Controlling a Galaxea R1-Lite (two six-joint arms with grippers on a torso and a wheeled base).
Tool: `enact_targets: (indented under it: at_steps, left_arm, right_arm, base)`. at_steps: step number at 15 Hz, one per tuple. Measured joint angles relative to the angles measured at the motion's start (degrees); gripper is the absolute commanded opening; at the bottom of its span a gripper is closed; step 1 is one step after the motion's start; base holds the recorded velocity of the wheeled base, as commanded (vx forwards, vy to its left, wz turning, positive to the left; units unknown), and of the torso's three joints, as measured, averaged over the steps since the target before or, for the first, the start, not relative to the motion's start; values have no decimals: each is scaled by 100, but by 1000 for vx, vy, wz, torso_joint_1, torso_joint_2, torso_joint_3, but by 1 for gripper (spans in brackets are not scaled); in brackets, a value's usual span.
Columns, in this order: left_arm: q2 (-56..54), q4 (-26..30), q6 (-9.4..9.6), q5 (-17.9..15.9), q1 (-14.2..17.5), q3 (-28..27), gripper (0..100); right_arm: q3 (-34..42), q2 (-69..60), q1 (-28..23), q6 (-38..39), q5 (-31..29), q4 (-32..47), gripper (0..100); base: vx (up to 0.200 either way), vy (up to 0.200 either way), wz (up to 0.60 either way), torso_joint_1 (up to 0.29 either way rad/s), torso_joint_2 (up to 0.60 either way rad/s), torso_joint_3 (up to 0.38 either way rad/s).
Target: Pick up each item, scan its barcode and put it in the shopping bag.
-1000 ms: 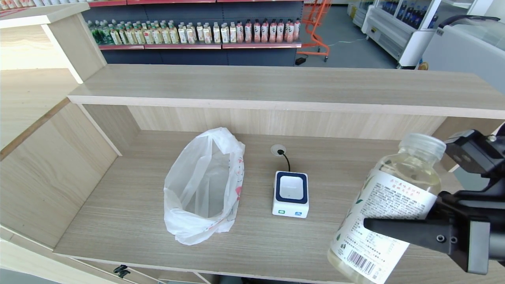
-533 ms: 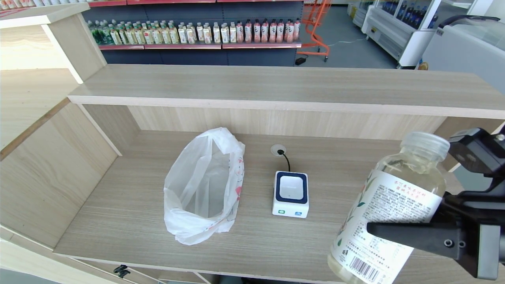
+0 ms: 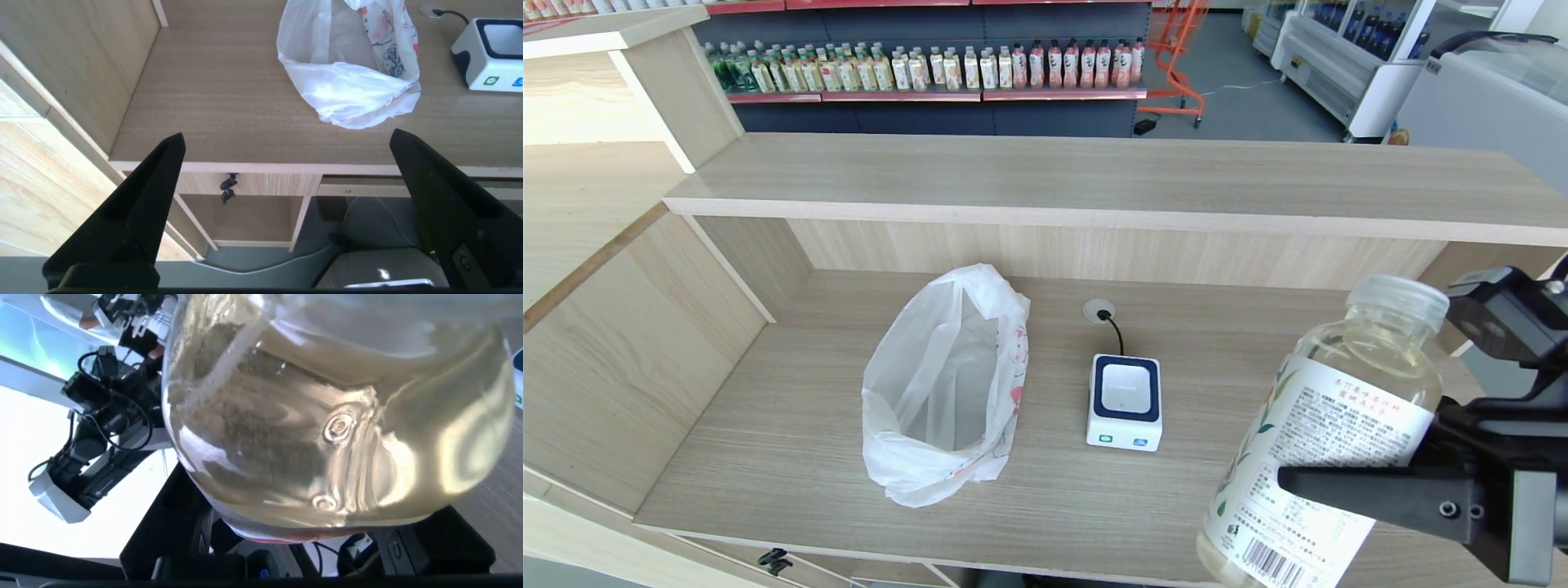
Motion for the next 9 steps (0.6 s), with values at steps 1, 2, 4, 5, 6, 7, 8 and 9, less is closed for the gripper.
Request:
enact_targets:
  at_steps: [1,2,4,5,6,7,8,9]
  left_arm:
    - [0,0,2,0,0,0,100]
    - [0,-2,2,0,0,0,100]
    - [0,0,2,0,0,2,100]
    - [0,0,2,0,0,5,100]
    - [0,0,0,0,0,5,100]
    - [0,-2,2,-1,0,5,100]
    - [0,-2,2,0,0,5,100]
    - [0,-2,2,0,0,5,100]
  right_arm:
    - [0,7,9,-18,-2,-2,0]
    - [1,13,16,-79,-11,0,0]
    - [20,33,20,-379,-27,0,0]
    - [26,40,18,-536,-54,-2,0]
    - [45,46,5,-1025,-161,6,0]
    - [76,57,-34,-2074,-508,5,0]
    - [119,68,-102,-3077,-1181,6,0]
    - [177,68,-212,-3962,-2209,9,0]
  base:
    - [0,0,0,0,0,0]
    - [0,0,0,0,0,0]
    - [0,0,0,0,0,0]
    - [0,0,0,0,0,0]
    - [0,0,0,0,0,0]
    - [0,0,0,0,0,0]
    - [0,0,0,0,0,0]
    - [0,0,0,0,0,0]
